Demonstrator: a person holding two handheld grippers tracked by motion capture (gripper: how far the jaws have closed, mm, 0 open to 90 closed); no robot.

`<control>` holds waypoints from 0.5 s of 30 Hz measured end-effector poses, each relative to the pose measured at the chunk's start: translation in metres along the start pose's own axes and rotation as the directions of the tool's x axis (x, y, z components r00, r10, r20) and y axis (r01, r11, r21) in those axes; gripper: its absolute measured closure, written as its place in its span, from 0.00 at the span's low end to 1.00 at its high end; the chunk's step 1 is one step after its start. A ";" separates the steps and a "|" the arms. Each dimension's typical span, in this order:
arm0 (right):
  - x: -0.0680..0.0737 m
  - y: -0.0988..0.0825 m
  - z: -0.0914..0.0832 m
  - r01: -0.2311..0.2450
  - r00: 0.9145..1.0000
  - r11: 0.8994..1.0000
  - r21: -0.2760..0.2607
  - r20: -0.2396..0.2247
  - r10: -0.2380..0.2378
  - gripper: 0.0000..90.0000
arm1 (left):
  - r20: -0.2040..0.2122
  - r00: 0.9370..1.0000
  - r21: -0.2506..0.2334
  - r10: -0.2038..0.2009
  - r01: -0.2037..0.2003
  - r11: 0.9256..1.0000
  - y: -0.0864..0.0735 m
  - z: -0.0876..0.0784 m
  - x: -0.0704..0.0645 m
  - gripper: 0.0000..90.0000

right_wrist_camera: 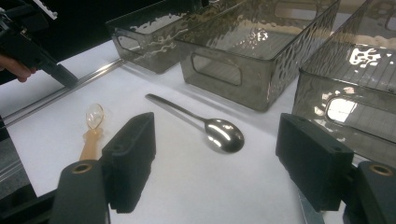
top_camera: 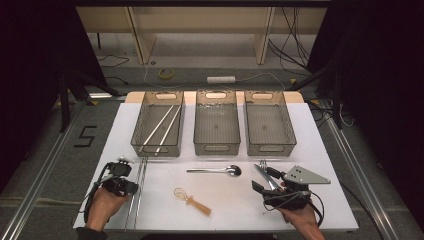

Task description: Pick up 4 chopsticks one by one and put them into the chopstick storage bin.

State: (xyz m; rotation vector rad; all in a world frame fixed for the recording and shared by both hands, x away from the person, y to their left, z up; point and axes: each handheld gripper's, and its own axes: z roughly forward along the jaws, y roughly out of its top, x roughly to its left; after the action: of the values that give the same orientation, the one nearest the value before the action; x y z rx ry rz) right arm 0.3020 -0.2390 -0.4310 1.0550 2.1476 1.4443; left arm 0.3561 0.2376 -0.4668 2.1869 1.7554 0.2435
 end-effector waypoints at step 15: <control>0.000 0.000 0.000 0.000 1.000 1.000 -0.003 -0.005 0.000 0.33 | -0.019 1.000 0.006 -0.014 0.014 1.000 0.001 0.001 -0.002 0.91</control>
State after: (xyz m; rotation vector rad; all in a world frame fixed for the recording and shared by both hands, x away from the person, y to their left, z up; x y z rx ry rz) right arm 0.3017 -0.2388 -0.4306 1.0516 2.1479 1.4508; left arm 0.3568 0.2350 -0.4668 2.1831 1.7831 0.2563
